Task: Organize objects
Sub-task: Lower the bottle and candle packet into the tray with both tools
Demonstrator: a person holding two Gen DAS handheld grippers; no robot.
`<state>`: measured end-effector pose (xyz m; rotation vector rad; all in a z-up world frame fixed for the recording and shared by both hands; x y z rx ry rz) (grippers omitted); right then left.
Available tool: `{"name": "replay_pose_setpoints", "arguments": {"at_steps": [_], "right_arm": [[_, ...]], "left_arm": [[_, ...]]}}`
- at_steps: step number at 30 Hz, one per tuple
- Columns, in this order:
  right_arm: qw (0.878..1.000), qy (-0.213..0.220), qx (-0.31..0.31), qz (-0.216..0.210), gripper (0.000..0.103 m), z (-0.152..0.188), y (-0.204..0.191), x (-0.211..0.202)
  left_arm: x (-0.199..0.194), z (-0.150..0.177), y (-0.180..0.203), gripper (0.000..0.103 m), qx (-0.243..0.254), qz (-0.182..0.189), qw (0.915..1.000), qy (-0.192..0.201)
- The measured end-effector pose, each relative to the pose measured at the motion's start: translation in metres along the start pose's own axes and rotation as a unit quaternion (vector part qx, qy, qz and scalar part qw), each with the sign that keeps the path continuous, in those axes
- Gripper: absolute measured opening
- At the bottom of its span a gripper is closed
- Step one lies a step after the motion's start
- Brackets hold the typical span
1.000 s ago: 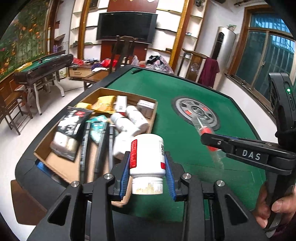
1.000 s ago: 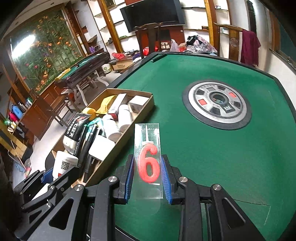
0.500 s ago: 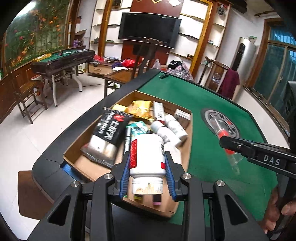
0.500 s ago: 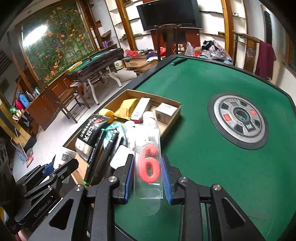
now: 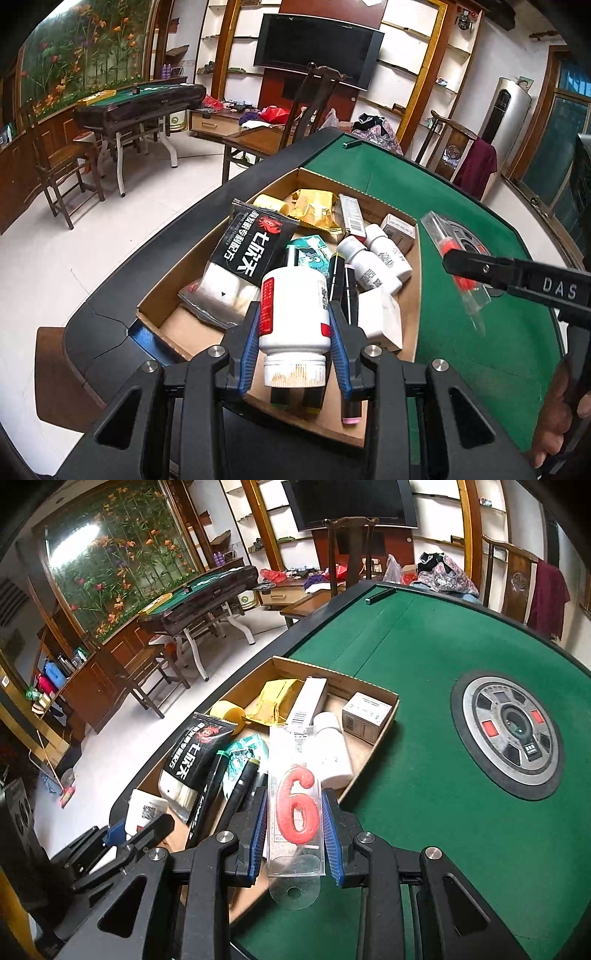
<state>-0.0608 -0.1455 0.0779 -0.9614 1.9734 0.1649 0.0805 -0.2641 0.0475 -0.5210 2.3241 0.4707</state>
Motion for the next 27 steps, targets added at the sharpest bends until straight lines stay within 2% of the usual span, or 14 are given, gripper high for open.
{"name": "replay_pose_setpoints", "arguments": {"at_steps": [15, 27], "right_arm": [[0.999, -0.012, -0.033, 0.009, 0.031, -0.047, -0.029, 0.046], [0.998, -0.042, -0.032, 0.018, 0.031, -0.061, -0.03, 0.084]], "left_arm": [[0.018, 0.002, -0.003, 0.034, -0.017, 0.018, 0.9996, -0.015], [0.028, 0.009, 0.005, 0.034, -0.019, 0.035, 0.9987, -0.032]]}}
Point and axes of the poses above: each gripper's, at about its wrist camera, not at the fingertips, and x roughly the way its jaws point, y to its right, z to its underside, the point moved 3 cm from there along x, roughly the way its jaws point, and after that the axes turned 2 degrees about x, right-handed, at the moved point
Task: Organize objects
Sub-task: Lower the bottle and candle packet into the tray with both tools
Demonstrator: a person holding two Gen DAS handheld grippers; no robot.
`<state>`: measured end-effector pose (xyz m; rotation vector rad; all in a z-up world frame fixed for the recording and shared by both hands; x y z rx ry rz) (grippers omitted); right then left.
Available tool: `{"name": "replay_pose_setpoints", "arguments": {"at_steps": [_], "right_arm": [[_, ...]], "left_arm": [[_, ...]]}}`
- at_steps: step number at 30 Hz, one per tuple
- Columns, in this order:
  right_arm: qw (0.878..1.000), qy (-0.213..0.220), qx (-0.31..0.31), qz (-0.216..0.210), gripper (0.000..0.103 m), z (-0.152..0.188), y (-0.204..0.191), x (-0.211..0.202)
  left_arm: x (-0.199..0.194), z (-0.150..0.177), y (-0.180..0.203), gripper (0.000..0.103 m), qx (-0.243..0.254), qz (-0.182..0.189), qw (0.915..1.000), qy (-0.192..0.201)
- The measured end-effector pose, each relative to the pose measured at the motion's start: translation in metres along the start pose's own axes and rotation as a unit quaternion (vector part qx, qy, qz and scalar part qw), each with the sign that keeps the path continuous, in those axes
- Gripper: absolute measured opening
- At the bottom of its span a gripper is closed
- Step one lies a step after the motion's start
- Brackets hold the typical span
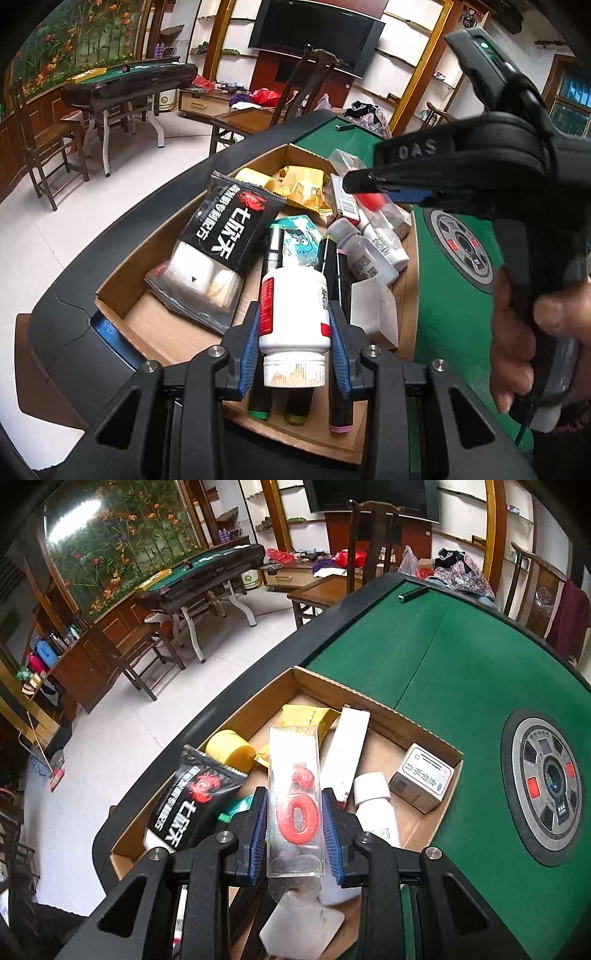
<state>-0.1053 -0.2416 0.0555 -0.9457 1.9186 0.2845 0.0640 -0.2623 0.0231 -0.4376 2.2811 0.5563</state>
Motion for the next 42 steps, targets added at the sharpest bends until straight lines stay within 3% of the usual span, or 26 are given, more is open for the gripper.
{"name": "replay_pose_setpoints", "arguments": {"at_steps": [22, 42], "right_arm": [[0.999, -0.039, -0.005, -0.001, 0.031, -0.017, -0.013, 0.042], [0.998, -0.058, -0.008, 0.024, 0.033, -0.024, -0.014, 0.069]], "left_arm": [[0.014, -0.001, -0.011, 0.034, -0.013, -0.006, 0.9998, -0.012], [0.021, -0.008, -0.011, 0.034, -0.008, -0.008, 0.9998, -0.017]]}}
Point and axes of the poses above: each gripper's, at about its wrist camera, not at the fingertips, and x roughly the way its jaws point, y to its right, z to its underside, the point moved 3 cm from there along x, roughly the way its jaws point, and after that the axes turned 2 degrees about x, right-handed, at the moved point
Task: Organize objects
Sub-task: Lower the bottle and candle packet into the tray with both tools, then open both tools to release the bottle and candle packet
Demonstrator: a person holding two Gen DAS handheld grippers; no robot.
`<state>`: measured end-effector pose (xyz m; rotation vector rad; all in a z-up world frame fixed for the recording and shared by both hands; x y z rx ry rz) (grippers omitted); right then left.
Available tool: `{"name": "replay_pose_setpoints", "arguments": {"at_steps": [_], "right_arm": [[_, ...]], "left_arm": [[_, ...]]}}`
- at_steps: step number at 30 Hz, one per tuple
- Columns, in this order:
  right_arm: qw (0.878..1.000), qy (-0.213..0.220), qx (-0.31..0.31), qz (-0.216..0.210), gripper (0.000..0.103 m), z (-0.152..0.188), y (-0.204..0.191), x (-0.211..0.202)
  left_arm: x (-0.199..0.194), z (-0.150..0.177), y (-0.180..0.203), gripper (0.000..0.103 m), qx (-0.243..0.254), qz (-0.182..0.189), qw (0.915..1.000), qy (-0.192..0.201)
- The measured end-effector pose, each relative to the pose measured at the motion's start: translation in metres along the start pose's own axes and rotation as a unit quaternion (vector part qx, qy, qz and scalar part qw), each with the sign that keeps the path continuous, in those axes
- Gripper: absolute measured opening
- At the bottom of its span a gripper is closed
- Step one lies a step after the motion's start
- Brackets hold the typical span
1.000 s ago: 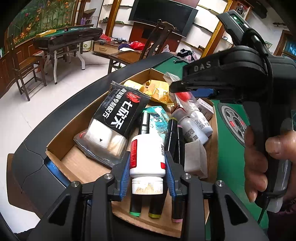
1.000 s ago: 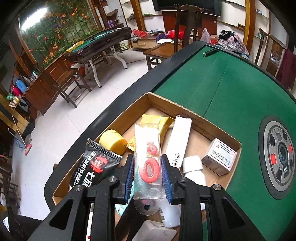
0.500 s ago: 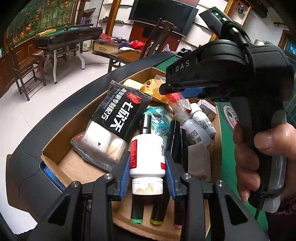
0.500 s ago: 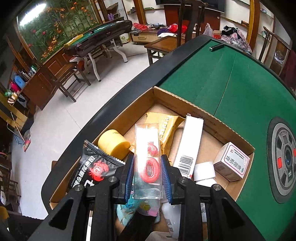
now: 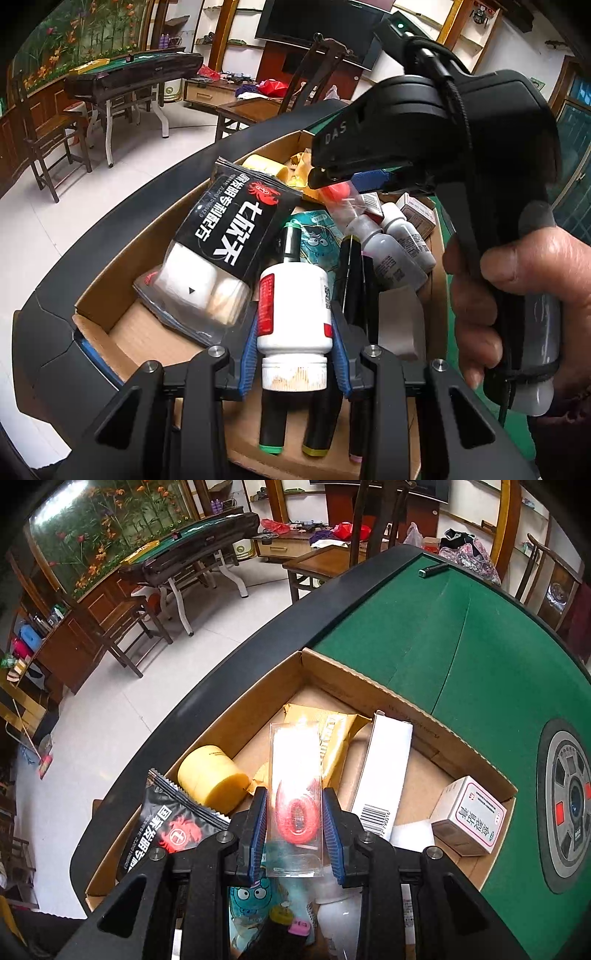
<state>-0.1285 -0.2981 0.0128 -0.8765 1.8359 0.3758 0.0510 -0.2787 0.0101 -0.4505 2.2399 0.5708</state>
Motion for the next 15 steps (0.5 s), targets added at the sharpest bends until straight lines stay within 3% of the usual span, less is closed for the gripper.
{"name": "replay_pose_setpoints", "arguments": {"at_steps": [15], "right_arm": [[1.0, -0.009, -0.015, 0.026, 0.034, 0.0039, -0.0014, 0.0057]], "left_arm": [[0.0011, -0.0031, -0.0007, 0.034, 0.005, -0.007, 1.0, 0.002]]}}
Point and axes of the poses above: each gripper's, at about its wrist camera, not at the fingertips, and x roughly the way its jaws point, y to its right, z to its underside, the point moved 3 cm from there along x, roughly the way its jaws point, and after that the axes turned 2 degrees about x, right-handed, at the moved point
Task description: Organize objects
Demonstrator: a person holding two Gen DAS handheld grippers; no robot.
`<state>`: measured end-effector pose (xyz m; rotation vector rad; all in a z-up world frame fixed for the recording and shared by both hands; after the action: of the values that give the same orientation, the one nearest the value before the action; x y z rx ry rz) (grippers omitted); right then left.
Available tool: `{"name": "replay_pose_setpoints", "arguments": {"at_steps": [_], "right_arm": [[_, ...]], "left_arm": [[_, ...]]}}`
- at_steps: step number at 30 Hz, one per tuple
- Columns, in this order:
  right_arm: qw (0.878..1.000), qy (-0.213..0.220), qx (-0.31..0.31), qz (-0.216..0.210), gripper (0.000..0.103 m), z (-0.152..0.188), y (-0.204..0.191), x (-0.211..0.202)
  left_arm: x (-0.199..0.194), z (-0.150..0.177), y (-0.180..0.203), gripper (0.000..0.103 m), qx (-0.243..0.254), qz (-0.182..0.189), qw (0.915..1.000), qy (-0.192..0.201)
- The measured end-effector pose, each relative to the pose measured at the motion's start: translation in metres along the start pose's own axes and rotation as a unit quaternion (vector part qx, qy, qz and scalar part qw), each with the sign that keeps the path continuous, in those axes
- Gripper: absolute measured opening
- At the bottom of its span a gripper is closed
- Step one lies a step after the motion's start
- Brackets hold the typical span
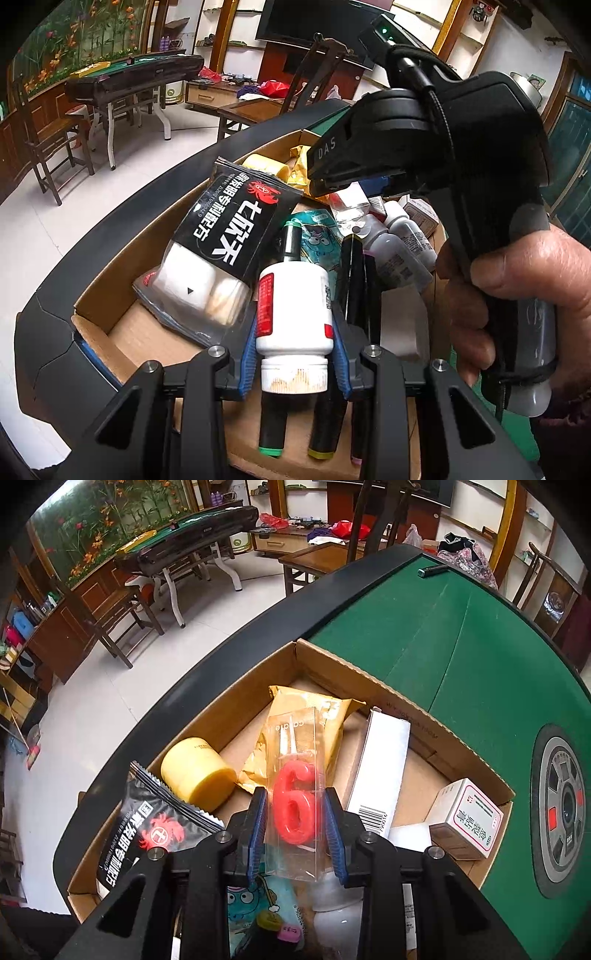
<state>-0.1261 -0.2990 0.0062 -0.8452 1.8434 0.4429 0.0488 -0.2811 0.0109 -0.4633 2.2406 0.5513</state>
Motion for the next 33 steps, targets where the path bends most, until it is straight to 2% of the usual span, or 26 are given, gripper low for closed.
{"name": "replay_pose_setpoints", "arguments": {"at_steps": [5, 12, 17, 20, 27, 33], "right_arm": [[1.0, -0.003, 0.014, -0.02, 0.035, 0.003, 0.002, -0.005], [0.999, 0.022, 0.021, -0.04, 0.047, 0.011, 0.006, -0.033], [0.997, 0.039, 0.03, -0.053, 0.052, 0.025, 0.009, -0.053], [0.996, 0.055, 0.034, -0.054, 0.056, 0.037, 0.013, -0.068], [0.991, 0.103, 0.062, -0.058, 0.069, 0.065, 0.038, -0.107], [0.985, 0.129, 0.093, -0.06, 0.074, 0.091, 0.069, -0.13]], "left_arm": [[-0.001, 0.0, 0.0, 0.034, -0.002, 0.002, 1.0, 0.001], [-0.01, 0.002, 0.0, 0.036, -0.003, 0.004, 0.9999, 0.014], [-0.024, 0.0, 0.003, 0.067, -0.002, -0.002, 0.9994, 0.035], [-0.032, 0.0, 0.007, 0.077, 0.0, -0.007, 0.999, 0.044], [-0.048, 0.0, 0.019, 0.088, 0.016, -0.025, 0.9973, 0.066], [-0.073, 0.007, 0.042, 0.095, 0.033, -0.052, 0.9921, 0.109]]}}
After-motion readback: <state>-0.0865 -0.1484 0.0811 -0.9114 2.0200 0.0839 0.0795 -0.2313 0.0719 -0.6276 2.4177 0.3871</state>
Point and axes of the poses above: each gripper's, at about its wrist camera, not at the fingertips, and x roughly the way its jaws point, y to its right, z to its underside, the point moved 3 cm from there along x, roughly the way its jaws point, and after that the axes turned 2 degrees about x, right-handed, at the moved point
